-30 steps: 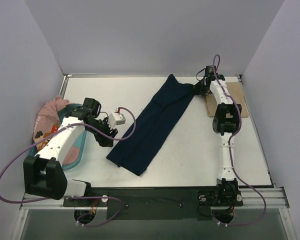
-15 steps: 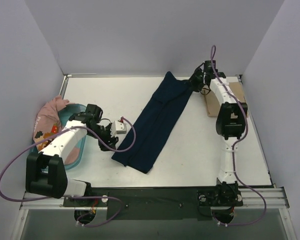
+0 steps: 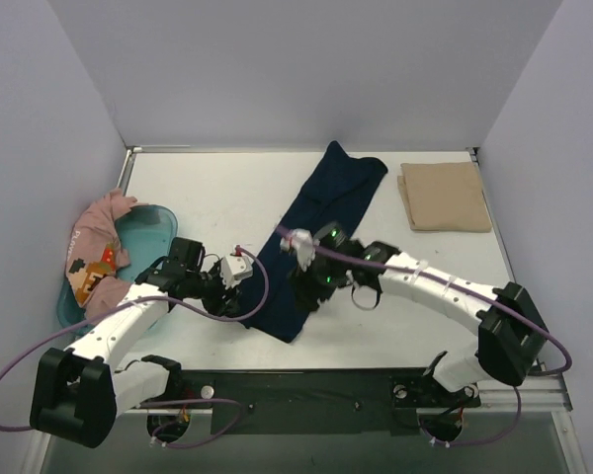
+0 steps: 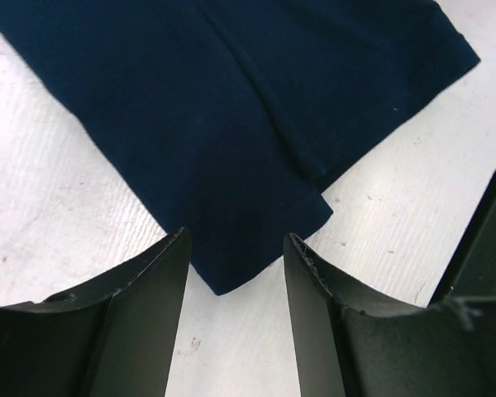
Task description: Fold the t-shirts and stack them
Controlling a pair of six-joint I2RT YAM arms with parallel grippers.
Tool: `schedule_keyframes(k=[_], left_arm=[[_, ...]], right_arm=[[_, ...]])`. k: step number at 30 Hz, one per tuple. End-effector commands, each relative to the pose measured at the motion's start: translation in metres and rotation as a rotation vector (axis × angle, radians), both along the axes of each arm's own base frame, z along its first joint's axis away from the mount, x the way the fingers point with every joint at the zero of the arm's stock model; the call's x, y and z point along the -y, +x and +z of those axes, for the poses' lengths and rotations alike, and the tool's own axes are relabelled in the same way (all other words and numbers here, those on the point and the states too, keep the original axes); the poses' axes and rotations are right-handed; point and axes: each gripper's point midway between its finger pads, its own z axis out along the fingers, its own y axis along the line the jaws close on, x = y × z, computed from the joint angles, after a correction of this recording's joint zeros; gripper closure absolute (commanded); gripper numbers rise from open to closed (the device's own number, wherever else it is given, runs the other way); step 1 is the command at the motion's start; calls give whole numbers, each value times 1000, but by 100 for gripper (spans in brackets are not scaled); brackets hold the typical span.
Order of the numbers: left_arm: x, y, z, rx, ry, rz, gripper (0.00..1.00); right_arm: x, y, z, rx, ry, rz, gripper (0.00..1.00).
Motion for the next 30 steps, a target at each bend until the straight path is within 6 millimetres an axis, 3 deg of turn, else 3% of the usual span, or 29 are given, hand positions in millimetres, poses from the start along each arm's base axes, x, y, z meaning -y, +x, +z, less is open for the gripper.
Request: schedule_keyframes(k=[1, 2, 7, 11, 16, 18, 19, 21, 23, 26, 30], left_arm=[[2, 27, 21, 133, -50, 119, 41], [0, 26, 21, 151, -47, 127, 41], [-3, 24, 24, 175, -41, 124, 41], [-6, 23, 25, 186, -26, 135, 41], [-11, 22, 24, 194, 1, 141, 41], [-13, 21, 24, 191, 9, 139, 41], [-14, 21, 23, 192, 12, 141, 41], [-14, 18, 22, 188, 18, 131, 41], [-14, 15, 21, 186, 22, 108, 41], [-10, 0, 19, 172, 24, -6, 41], [9, -17, 28, 163, -28, -214, 41]], right_arm=[[-10, -88, -61, 207, -163, 467, 44], [-18, -99, -67, 316, -151, 518, 42], [-30, -98, -84, 494, -212, 570, 39], [-42, -98, -118, 550, -325, 687, 38], [-48, -113, -144, 508, -355, 837, 40], [-43, -121, -155, 436, -387, 890, 51], [-44, -123, -159, 413, -391, 884, 71], [-36, -127, -163, 384, -397, 869, 93], [-25, -131, -161, 364, -395, 832, 100], [-1, -142, -157, 309, -409, 766, 100], [21, -166, -134, 278, -374, 750, 100]])
